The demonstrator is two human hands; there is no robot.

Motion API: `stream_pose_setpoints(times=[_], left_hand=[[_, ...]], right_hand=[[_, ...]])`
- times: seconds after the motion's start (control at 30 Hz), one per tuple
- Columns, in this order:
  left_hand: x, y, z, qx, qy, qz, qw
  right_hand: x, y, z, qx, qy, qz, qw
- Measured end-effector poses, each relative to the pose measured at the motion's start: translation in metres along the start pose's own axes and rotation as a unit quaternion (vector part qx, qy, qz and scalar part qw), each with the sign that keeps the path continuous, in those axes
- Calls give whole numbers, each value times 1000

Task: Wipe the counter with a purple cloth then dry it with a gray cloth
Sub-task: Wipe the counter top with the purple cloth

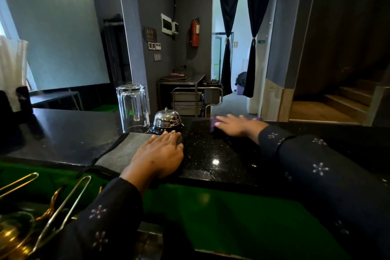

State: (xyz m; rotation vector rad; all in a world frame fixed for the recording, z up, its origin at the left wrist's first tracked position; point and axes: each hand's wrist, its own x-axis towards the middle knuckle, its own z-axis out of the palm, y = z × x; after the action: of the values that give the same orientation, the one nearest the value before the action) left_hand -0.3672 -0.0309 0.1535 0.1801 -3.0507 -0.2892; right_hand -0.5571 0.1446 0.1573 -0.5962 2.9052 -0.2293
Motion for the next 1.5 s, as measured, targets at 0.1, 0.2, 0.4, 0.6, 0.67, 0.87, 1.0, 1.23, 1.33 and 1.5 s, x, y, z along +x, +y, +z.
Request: stream_pose_setpoints(times=[0.1, 0.2, 0.4, 0.6, 0.67, 0.87, 1.0, 1.23, 1.33, 1.5], left_hand=[[3, 2, 1, 2, 8, -9, 1000], [3, 6, 2, 0, 11, -7, 1000], [4, 4, 1, -18, 3, -2, 1000], [0, 4, 0, -24, 11, -4, 1000], [0, 5, -1, -18, 12, -3, 1000], [-1, 9, -3, -13, 7, -10, 1000], [2, 6, -3, -22, -6, -13, 1000], [-1, 6, -4, -29, 6, -6, 1000], [2, 4, -3, -27, 3, -9, 1000], [9, 1, 3, -10, 0, -6, 1000]], right_hand=[[16, 57, -3, -7, 23, 115, 993], [27, 43, 7, -7, 5, 96, 995], [-80, -46, 19, -25, -17, -52, 998], [-150, 3, 19, -33, -2, -71, 997], [-141, 17, 10, -10, 1, 9, 1000], [-135, -71, 31, -18, 16, -19, 1000], [-150, -81, 44, -27, 19, -96, 995], [-128, -60, 22, -3, 6, 12, 1000], [-145, -57, 29, -17, 7, -13, 1000], [-170, -29, 38, -45, 30, -55, 997]])
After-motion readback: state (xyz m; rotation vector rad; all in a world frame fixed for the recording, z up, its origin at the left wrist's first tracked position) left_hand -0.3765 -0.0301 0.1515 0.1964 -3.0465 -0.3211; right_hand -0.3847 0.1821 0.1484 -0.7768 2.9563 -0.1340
